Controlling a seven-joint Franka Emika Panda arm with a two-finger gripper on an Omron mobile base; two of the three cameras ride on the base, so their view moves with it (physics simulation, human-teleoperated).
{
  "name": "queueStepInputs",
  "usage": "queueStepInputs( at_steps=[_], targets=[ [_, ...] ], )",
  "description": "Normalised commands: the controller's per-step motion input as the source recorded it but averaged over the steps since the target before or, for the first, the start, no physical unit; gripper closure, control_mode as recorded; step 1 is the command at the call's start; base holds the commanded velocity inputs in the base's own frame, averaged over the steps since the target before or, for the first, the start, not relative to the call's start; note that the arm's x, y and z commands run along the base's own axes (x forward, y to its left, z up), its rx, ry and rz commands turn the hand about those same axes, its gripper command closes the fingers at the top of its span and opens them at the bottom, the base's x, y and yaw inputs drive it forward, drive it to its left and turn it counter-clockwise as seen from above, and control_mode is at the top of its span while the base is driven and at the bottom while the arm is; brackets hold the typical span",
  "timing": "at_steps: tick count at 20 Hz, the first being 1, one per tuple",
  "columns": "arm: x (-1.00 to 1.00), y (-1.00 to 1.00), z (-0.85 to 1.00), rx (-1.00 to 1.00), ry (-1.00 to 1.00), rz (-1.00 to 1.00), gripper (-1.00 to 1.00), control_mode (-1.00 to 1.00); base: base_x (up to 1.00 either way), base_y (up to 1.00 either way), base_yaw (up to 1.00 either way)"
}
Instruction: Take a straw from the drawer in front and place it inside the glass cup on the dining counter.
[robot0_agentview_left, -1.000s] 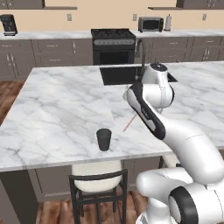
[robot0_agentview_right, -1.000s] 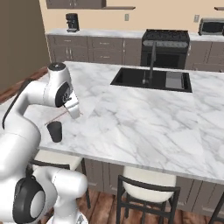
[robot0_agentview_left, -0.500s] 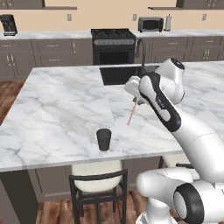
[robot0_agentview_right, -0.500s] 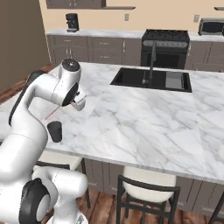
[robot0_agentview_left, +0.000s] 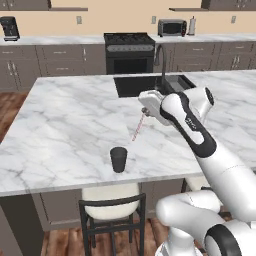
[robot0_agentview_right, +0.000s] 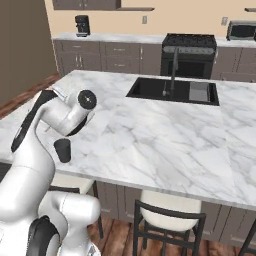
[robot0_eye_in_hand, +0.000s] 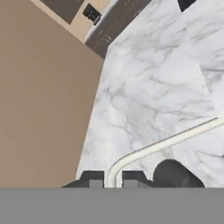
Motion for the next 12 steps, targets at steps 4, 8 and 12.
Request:
queueStepInputs(
  at_steps=[4, 8, 12],
  targets=[
    [0.59, 0.31, 0.0, 0.08, -0.29, 0.33, 1.0, -1.0, 0.0, 0.0, 0.0],
    [0.35, 0.13, 0.0, 0.0, -0.31, 0.36, 1.0, -1.0, 0.0, 0.0, 0.0],
    [0.0, 0.0, 0.0, -0.03, -0.35, 0.38, 1.0, -1.0, 0.0, 0.0, 0.0]
  ],
)
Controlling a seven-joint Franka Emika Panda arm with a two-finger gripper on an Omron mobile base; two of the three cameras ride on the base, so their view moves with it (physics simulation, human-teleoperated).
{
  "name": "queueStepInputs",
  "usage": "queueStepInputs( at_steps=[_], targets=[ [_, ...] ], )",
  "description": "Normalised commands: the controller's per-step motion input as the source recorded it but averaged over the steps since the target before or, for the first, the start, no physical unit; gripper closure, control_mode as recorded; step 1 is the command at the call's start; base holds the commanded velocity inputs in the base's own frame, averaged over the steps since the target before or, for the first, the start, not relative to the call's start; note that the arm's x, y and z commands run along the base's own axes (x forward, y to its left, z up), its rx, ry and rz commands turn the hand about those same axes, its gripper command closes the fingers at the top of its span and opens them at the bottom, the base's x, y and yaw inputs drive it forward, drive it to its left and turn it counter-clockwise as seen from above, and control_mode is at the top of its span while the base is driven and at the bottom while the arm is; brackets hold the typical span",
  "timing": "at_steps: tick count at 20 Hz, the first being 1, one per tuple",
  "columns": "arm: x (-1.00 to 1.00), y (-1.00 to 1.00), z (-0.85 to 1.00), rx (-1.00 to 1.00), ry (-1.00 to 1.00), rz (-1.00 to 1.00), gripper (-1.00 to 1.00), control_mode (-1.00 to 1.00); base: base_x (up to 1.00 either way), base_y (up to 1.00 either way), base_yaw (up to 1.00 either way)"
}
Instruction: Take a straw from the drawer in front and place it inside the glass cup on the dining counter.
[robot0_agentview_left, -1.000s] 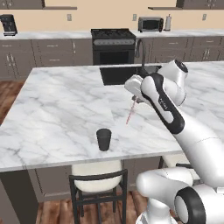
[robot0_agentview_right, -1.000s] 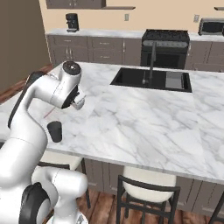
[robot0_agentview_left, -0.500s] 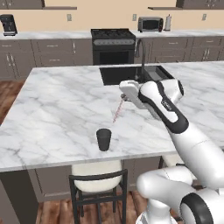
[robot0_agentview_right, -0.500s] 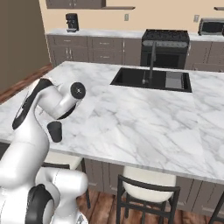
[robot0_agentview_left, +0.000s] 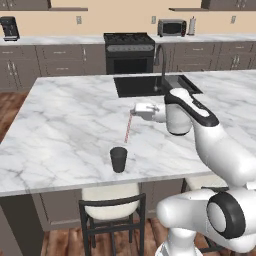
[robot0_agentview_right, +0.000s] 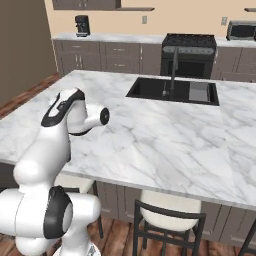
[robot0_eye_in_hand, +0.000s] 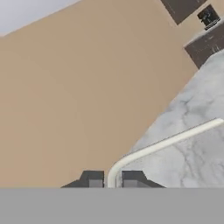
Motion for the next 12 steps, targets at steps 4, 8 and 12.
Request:
queueStepInputs(
  at_steps=[4, 8, 12],
  targets=[
    [0.0, 0.03, 0.0, -0.06, -0.34, 0.34, 1.0, -1.0, 0.0, 0.0, 0.0],
    [0.0, 0.01, 0.0, -0.02, -0.33, 0.28, 1.0, -1.0, 0.0, 0.0, 0.0],
    [-0.03, 0.09, 0.0, -0.04, -0.28, 0.27, 1.0, -1.0, 0.0, 0.0, 0.0]
  ],
)
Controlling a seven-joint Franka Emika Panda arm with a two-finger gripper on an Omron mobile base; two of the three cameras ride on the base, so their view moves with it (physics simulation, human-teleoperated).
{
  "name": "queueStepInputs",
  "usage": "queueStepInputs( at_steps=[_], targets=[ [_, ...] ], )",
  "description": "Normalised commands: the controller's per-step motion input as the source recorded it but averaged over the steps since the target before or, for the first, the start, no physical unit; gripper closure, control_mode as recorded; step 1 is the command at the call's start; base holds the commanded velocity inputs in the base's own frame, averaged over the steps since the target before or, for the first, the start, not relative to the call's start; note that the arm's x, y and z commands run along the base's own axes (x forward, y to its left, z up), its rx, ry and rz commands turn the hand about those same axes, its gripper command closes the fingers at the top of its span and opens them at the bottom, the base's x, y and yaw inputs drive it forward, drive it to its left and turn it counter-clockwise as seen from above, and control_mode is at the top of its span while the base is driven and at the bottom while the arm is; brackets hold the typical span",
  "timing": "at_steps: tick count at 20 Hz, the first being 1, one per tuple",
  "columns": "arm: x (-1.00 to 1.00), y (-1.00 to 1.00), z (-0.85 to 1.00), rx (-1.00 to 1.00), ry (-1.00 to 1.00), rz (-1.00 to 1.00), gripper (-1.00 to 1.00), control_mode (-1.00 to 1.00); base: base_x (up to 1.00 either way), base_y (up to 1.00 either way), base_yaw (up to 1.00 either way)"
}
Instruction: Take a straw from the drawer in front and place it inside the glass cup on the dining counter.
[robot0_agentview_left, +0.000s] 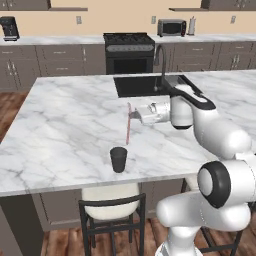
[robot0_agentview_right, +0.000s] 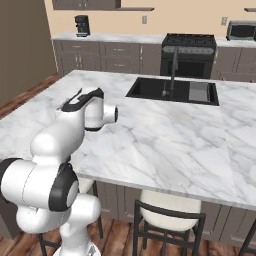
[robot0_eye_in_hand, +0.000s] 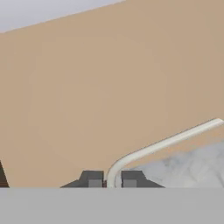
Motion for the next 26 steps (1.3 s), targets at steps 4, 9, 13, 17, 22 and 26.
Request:
queueStepInputs(
  at_steps=[4, 9, 13, 17, 22, 26],
  targets=[
    [-0.07, 0.13, 0.0, -0.03, -0.24, 0.25, 1.0, -1.0, 0.0, 0.0, 0.0],
    [-0.07, 0.09, 0.0, -0.01, -0.18, 0.2, 1.0, -1.0, 0.0, 0.0, 0.0],
    [-0.08, 0.09, -0.04, -0.01, -0.14, 0.17, 1.0, -1.0, 0.0, 0.0, 0.0],
    [-0.15, 0.15, -0.26, -0.02, -0.07, 0.14, 1.0, -1.0, 0.0, 0.0, 0.0],
    [-0.13, 0.11, -0.27, 0.0, -0.03, 0.13, 1.0, -1.0, 0.0, 0.0, 0.0],
    [-0.03, 0.01, -0.12, 0.0, -0.09, 0.12, 1.0, -1.0, 0.0, 0.0, 0.0]
  ],
)
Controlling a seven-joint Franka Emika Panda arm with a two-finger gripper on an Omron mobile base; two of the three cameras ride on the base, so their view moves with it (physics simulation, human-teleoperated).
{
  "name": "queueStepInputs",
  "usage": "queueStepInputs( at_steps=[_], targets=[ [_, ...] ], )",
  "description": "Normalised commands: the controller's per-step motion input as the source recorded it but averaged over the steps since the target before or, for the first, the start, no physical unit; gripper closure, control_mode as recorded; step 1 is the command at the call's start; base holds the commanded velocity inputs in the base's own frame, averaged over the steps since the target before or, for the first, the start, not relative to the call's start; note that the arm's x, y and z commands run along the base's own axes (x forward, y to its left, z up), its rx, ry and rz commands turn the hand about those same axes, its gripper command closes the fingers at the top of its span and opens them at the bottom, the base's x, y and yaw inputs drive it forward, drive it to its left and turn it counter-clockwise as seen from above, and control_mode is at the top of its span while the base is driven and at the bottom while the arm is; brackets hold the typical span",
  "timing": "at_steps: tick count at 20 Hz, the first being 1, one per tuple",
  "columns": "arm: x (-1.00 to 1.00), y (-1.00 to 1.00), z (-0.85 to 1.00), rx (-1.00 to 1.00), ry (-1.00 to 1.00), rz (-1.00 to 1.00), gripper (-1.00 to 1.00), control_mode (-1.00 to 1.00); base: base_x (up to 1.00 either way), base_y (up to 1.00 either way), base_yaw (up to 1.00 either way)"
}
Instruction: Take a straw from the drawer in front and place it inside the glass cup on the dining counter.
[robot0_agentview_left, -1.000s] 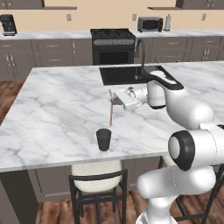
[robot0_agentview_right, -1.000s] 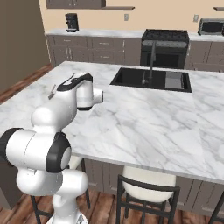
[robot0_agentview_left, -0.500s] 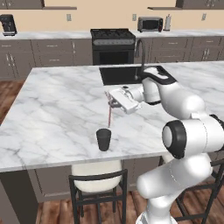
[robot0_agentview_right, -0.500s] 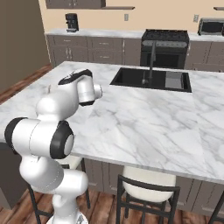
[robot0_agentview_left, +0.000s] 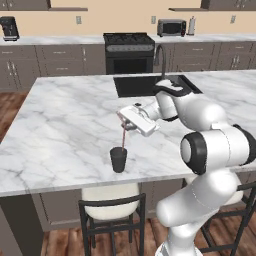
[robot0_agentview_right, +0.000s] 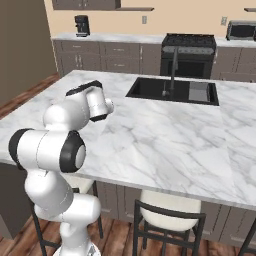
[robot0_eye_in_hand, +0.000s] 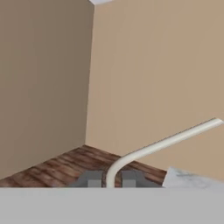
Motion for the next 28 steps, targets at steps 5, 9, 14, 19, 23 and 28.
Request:
queueStepInputs(
  at_steps=[5, 9, 14, 19, 23, 28],
  targets=[
    [0.0, 0.0, -0.07, 0.0, -0.12, 0.13, 1.0, -1.0, 0.0, 0.0, 0.0],
    [0.0, 0.0, -0.14, 0.0, -0.1, 0.13, 1.0, -1.0, 0.0, 0.0, 0.0],
    [0.0, 0.0, -0.2, 0.0, -0.06, 0.12, 1.0, -1.0, 0.0, 0.0, 0.0],
    [0.0, 0.0, -0.13, 0.0, -0.05, 0.07, 1.0, -1.0, 0.0, 0.0, 0.0],
    [0.0, 0.0, -0.01, 0.0, -0.03, -0.01, 1.0, -1.0, 0.0, 0.0, 0.0],
    [0.0, 0.02, -0.07, 0.0, 0.0, -0.07, 1.0, -1.0, 0.0, 0.0, 0.0]
  ],
)
